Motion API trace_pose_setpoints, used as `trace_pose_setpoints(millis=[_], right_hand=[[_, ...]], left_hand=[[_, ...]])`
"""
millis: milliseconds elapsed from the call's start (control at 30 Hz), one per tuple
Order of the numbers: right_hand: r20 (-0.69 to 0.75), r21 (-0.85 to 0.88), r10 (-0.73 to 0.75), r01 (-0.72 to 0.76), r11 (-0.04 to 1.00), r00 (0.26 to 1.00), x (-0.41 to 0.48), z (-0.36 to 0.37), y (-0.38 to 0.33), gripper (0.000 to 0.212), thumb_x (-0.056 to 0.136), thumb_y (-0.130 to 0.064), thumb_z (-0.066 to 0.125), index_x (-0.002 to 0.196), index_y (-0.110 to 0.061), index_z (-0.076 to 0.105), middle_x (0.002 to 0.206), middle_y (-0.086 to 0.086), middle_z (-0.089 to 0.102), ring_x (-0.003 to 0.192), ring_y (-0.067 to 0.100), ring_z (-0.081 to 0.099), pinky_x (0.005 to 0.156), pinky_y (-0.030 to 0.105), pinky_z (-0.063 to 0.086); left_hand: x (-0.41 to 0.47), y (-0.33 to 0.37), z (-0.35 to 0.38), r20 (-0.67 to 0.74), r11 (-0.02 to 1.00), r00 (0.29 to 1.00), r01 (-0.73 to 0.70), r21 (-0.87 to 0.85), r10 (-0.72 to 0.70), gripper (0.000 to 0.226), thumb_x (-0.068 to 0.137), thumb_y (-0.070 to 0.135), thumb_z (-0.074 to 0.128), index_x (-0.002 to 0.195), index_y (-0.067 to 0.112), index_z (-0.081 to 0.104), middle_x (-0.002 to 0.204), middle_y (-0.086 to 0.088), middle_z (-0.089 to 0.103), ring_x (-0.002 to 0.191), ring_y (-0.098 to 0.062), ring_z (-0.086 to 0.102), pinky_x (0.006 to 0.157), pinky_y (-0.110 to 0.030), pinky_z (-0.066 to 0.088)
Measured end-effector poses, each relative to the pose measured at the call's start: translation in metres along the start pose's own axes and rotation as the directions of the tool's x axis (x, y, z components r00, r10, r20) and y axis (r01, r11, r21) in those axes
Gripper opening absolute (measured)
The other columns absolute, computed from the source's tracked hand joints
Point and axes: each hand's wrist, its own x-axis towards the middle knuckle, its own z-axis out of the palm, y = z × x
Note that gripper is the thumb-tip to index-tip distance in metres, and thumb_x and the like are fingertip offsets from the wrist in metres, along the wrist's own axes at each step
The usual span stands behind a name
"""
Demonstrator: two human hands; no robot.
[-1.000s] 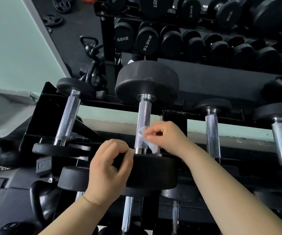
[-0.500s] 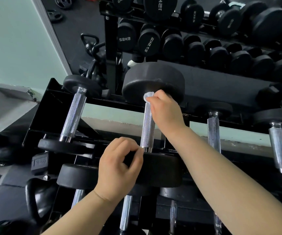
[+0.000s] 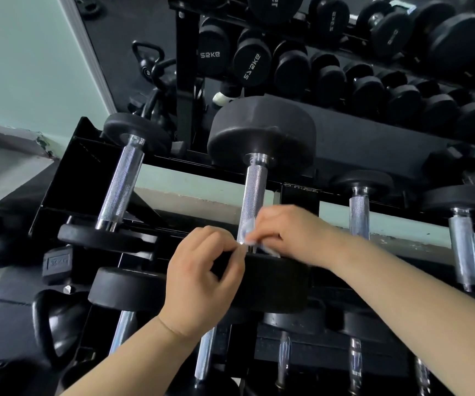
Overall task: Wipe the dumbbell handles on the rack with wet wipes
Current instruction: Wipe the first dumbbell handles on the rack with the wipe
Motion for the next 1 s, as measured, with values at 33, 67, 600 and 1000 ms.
trace_pose_setpoints(millis=[33,67,600,1000], right_hand=[[0.085,0.008,-0.010,0.010,1.000,0.996,-0.002,-0.001,-0.001,0.025,0.085,-0.007,0.057,0.106,-0.014,0.068,0.099,0.004,0.060,0.089,0.010,0.049,0.079,0.018,0.036],[0.106,0.021,-0.001,-0.001,1.000,0.994,-0.001,-0.003,-0.002,0.025,0.084,-0.006,0.058,0.105,-0.015,0.069,0.095,0.001,0.058,0.087,0.007,0.047,0.079,0.019,0.036],[-0.049,-0.177,-0.014,0.005,0.984,0.999,0.016,-0.012,0.001,0.027,0.090,-0.014,0.049,0.108,-0.019,0.067,0.104,0.008,0.061,0.097,0.021,0.054,0.079,0.028,0.041],[-0.438,0.051,0.148,-0.140,0.989,0.886,0.033,-0.018,0.018,0.025,0.090,-0.007,0.049,0.106,-0.009,0.068,0.094,0.016,0.061,0.084,0.028,0.054,0.070,0.025,0.039]], left_hand=[[0.000,0.000,0.000,-0.002,1.000,1.000,0.001,0.001,-0.001,0.010,0.081,0.022,0.049,0.072,0.025,0.046,0.080,0.008,0.050,0.068,-0.008,0.048,0.063,-0.021,0.041],[0.000,0.000,0.000,-0.003,1.000,1.000,-0.001,0.000,0.001,0.010,0.081,0.022,0.049,0.072,0.025,0.046,0.080,0.007,0.050,0.067,-0.008,0.048,0.063,-0.021,0.041],[-0.001,0.000,0.001,-0.002,1.000,1.000,-0.013,-0.007,0.013,0.010,0.082,0.021,0.049,0.073,0.025,0.046,0.080,0.007,0.051,0.069,-0.007,0.048,0.066,-0.016,0.040],[-0.001,0.000,0.000,-0.006,1.000,1.000,-0.011,-0.010,0.011,0.010,0.082,0.020,0.049,0.072,0.025,0.047,0.080,0.009,0.051,0.069,-0.005,0.048,0.067,-0.014,0.040]])
